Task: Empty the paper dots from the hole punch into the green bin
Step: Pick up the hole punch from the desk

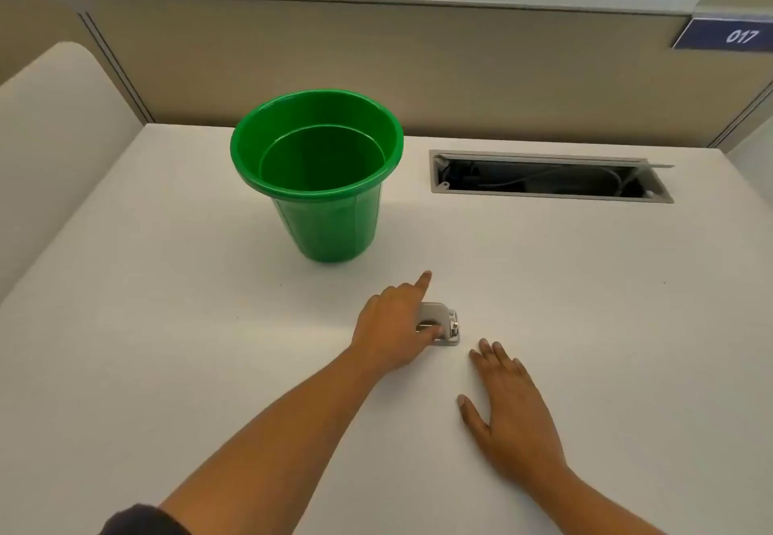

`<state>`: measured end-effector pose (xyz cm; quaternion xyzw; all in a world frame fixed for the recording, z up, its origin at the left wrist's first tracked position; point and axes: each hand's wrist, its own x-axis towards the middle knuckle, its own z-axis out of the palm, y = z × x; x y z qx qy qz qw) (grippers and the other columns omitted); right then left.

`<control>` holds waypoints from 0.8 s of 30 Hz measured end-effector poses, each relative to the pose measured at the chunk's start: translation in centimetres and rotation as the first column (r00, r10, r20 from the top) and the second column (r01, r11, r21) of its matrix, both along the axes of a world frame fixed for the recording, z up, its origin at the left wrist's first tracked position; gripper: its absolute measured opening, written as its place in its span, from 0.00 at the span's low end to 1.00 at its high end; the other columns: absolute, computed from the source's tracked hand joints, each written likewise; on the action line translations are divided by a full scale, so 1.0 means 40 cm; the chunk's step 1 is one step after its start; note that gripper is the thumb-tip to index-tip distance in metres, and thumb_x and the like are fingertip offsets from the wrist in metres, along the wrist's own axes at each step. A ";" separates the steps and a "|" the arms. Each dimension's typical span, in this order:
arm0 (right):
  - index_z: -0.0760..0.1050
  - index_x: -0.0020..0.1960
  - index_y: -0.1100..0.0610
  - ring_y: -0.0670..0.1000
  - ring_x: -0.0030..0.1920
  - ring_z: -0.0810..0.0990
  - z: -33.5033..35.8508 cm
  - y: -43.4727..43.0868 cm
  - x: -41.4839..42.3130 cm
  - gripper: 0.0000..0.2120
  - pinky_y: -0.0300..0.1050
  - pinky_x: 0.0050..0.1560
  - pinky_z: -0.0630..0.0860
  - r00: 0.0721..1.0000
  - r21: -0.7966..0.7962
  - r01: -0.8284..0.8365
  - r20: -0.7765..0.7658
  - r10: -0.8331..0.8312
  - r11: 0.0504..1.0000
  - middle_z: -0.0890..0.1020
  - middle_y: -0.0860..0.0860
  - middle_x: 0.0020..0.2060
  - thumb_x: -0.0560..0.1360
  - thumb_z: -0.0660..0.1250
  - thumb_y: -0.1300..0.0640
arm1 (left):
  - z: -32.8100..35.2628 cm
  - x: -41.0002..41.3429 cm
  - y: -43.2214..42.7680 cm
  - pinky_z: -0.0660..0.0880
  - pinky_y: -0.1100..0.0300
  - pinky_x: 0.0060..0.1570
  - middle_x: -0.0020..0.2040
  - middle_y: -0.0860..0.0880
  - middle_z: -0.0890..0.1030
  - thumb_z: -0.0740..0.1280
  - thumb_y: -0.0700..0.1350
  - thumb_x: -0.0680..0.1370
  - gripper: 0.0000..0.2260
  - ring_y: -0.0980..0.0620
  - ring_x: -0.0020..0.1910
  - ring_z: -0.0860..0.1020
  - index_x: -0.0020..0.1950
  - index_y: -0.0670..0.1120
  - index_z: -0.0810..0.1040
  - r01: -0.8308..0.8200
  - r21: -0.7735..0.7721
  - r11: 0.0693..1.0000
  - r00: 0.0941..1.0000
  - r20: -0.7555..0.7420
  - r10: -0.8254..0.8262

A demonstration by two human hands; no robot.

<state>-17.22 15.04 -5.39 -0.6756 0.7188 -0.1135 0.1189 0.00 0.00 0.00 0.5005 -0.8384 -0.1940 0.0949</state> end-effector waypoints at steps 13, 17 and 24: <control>0.75 0.66 0.51 0.46 0.76 0.61 0.038 -0.013 0.036 0.17 0.48 0.76 0.54 0.899 -0.044 0.226 0.394 -0.191 0.973 0.70 0.41 0.70 0.78 0.64 0.49 | -0.020 0.025 0.083 0.73 0.54 0.35 0.37 0.55 0.78 0.67 0.56 0.74 0.10 0.52 0.37 0.78 0.42 0.53 0.70 -0.101 0.392 0.914 0.968 -0.172 0.180; 0.80 0.53 0.45 0.47 0.59 0.81 0.122 -0.032 0.115 0.08 0.36 0.55 0.75 0.484 0.151 0.418 0.798 -0.360 0.896 0.85 0.43 0.52 0.80 0.63 0.52 | 0.017 0.051 0.168 0.79 0.49 0.39 0.40 0.51 0.80 0.67 0.54 0.76 0.09 0.49 0.39 0.80 0.43 0.51 0.71 -0.101 0.485 0.869 0.869 -0.383 0.315; 0.83 0.58 0.52 0.57 0.52 0.85 0.208 -0.014 0.198 0.24 0.55 0.50 0.79 -0.187 0.541 0.071 0.832 -0.521 0.838 0.86 0.58 0.53 0.80 0.54 0.39 | 0.093 0.084 0.326 0.79 0.66 0.34 0.44 0.50 0.80 0.65 0.54 0.78 0.08 0.60 0.40 0.81 0.48 0.50 0.73 -0.084 0.624 0.777 0.637 -0.566 0.524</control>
